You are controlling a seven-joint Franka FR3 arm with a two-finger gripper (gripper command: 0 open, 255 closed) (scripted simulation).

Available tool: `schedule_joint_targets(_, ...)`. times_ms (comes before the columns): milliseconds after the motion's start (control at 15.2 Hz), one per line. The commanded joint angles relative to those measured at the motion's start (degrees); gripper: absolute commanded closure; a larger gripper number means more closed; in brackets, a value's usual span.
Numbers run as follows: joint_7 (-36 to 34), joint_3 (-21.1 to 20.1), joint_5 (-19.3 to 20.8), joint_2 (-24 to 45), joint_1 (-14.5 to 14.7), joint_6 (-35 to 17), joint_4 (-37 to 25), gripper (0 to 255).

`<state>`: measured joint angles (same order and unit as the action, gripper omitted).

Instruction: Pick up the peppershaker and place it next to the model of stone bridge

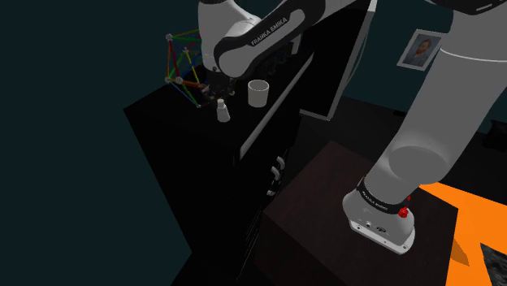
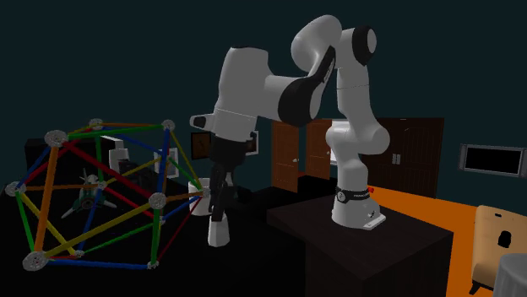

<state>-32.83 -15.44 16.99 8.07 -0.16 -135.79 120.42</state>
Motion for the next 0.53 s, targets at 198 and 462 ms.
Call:
schedule_joint_targets(198,0.8,0.3,-0.4,0.2,-0.4,0.9,0.0,255)
schedule_joint_targets(462,1.9,0.0,-1.6,-1.4,-0.5,3.5,-1.2,255)
